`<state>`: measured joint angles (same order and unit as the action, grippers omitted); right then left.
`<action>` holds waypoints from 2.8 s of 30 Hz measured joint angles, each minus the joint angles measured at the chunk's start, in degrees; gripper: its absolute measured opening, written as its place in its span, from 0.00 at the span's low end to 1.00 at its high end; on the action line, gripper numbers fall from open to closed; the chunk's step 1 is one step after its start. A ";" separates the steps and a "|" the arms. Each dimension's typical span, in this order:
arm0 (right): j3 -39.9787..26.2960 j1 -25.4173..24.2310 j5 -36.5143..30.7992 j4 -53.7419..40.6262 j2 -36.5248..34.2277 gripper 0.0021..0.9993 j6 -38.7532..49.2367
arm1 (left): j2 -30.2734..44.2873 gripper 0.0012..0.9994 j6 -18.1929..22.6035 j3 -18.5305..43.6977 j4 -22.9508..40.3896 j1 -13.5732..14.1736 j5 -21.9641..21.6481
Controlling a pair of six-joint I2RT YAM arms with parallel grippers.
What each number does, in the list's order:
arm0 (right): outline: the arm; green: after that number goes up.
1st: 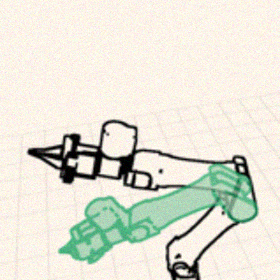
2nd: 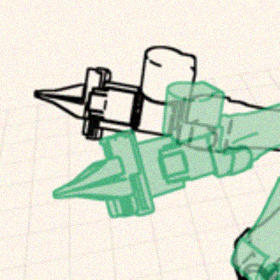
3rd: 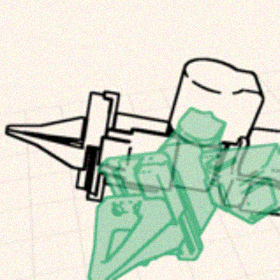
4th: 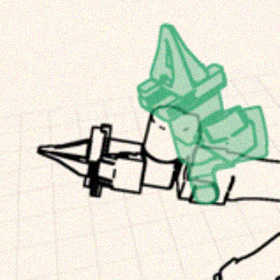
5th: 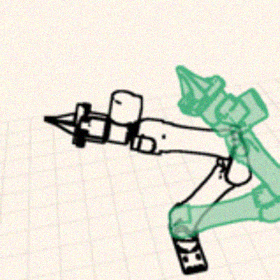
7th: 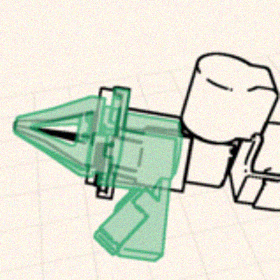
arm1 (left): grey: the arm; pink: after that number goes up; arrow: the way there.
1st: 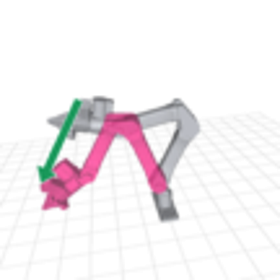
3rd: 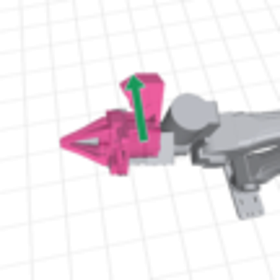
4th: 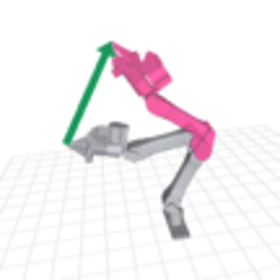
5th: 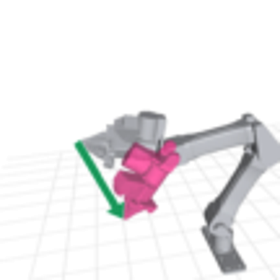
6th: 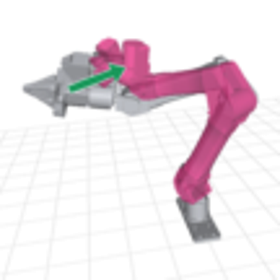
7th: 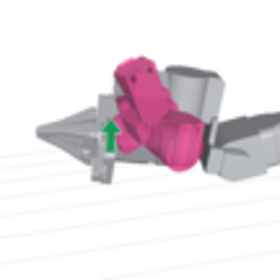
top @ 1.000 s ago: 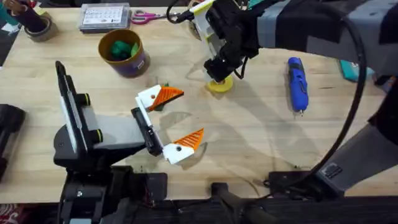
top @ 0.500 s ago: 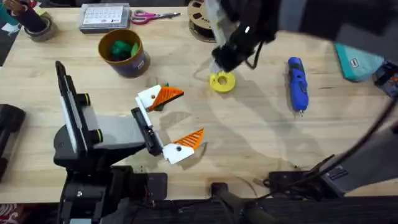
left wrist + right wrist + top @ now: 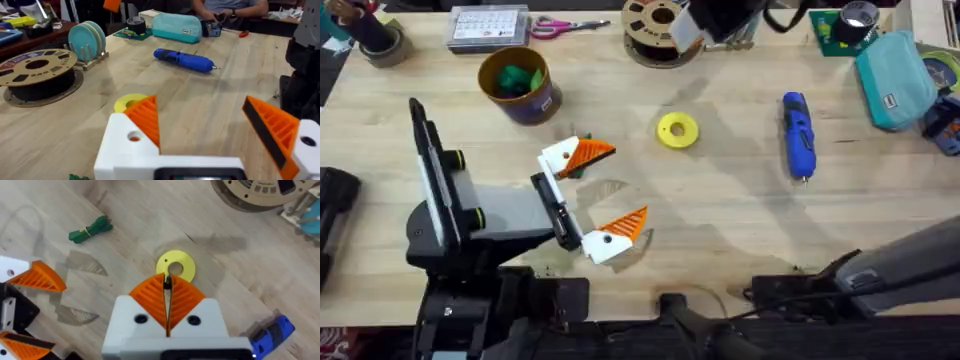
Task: Pick up the gripper from the table and insert it into the empty holder that is missing its gripper. Then pick up a screw, insert it into the mounting hole, and use the screwdriver to tighten it. Finally, clean up the table by picking up the vegetable and placing it into the bucket.
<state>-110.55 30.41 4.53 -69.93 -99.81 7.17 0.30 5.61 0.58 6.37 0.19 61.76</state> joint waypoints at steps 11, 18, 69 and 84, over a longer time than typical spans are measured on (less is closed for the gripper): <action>-4.47 0.02 -2.16 -4.90 0.00 0.00 0.66 | 0.00 0.99 0.00 0.02 0.00 0.00 0.00; -4.47 1.60 -2.16 -3.67 0.00 0.00 3.75 | 0.02 0.99 0.00 0.02 0.00 0.00 0.00; -4.49 21.57 5.01 -0.55 -2.21 0.00 26.89 | 0.00 0.99 0.00 0.01 0.00 0.00 0.00; -8.80 22.44 5.27 -2.08 -2.21 0.00 29.26 | 0.01 0.99 0.00 0.01 0.00 0.00 0.00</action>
<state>-119.35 52.85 9.80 -72.01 -102.02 36.44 0.31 5.61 0.59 6.37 0.19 61.76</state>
